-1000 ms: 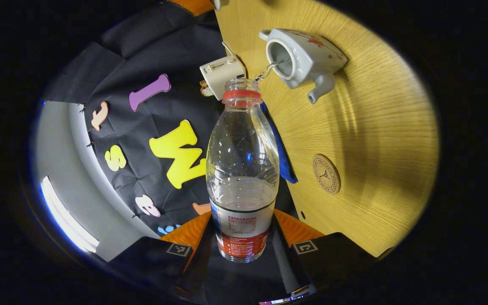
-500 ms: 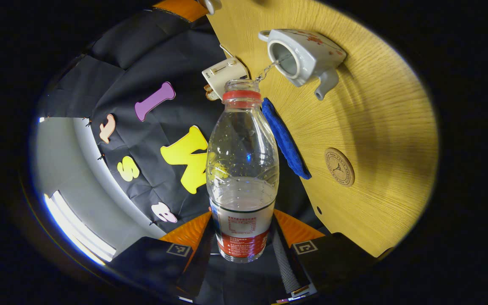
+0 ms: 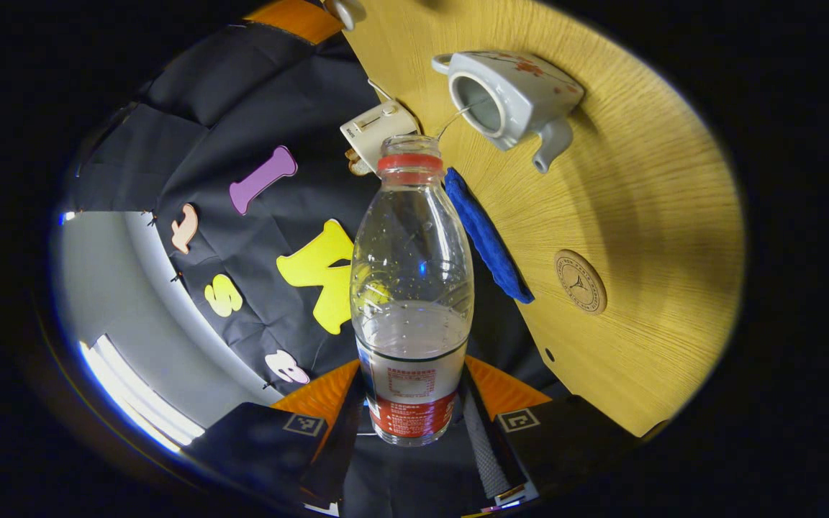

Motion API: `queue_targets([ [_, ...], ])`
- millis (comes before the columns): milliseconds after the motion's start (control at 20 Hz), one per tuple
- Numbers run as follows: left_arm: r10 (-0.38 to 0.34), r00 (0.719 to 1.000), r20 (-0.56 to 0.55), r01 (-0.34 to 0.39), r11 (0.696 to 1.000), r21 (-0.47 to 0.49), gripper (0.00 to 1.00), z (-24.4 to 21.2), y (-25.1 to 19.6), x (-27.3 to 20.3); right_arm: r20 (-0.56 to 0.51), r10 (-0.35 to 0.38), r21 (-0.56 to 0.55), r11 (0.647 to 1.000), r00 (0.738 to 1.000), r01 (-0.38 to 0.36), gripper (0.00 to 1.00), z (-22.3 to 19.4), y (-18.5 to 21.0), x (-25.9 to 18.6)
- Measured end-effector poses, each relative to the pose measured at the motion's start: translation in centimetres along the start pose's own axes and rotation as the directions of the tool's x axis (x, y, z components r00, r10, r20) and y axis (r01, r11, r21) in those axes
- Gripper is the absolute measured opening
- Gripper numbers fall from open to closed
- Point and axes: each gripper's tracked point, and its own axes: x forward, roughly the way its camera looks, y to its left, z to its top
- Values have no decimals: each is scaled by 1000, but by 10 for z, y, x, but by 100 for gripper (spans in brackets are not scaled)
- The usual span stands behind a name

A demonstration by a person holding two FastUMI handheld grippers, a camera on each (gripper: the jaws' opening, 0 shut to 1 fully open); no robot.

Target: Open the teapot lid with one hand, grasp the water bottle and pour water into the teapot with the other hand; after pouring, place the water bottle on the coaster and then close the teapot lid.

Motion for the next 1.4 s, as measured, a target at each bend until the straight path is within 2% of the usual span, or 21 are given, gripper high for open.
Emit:
queue_targets([
  [250,-26,1000,-12,25,999,-31,72,-1,-9,3,1,0,3,1000,1000,0,0,2,1,2],
  [450,-62,998,-24,58,985,-161,72,-4,-22,3,4,-2,10,1000,1000,2,0,2,0,0],
  [600,-116,993,-25,103,944,-312,72,1,-42,3,6,-3,11,1000,1000,3,0,3,0,-2],
  [700,-172,985,-26,140,875,-463,72,2,-57,1,12,-2,16,1000,1000,2,0,7,0,-1],
  [750,-212,977,-26,164,821,-547,72,3,-67,-1,14,-1,17,1000,1000,1,0,6,0,-4],
  [800,-253,967,-11,190,755,-627,74,7,-76,-4,16,1,19,1000,1000,-1,0,9,1,-3],
  [850,-284,959,2,203,684,-700,72,10,-82,-5,18,6,23,1000,1000,-6,0,11,4,-3],
  [950,-309,951,15,189,540,-820,72,11,-87,-10,26,16,32,999,1000,-17,0,15,6,-4],
  [1050,-310,951,18,144,388,-910,72,7,-84,-12,36,17,35,999,999,-18,0,20,8,-5],
  [1200,-302,952,49,98,150,-984,72,5,-79,-7,44,22,35,999,999,-23,0,23,11,-5],
  [1350,-275,960,50,32,-69,-997,73,3,-77,-7,54,27,39,999,998,-29,0,29,15,-2],
  [1400,-268,961,65,23,-155,-988,72,4,-80,-6,56,28,45,999,998,-30,0,30,16,-2],
])
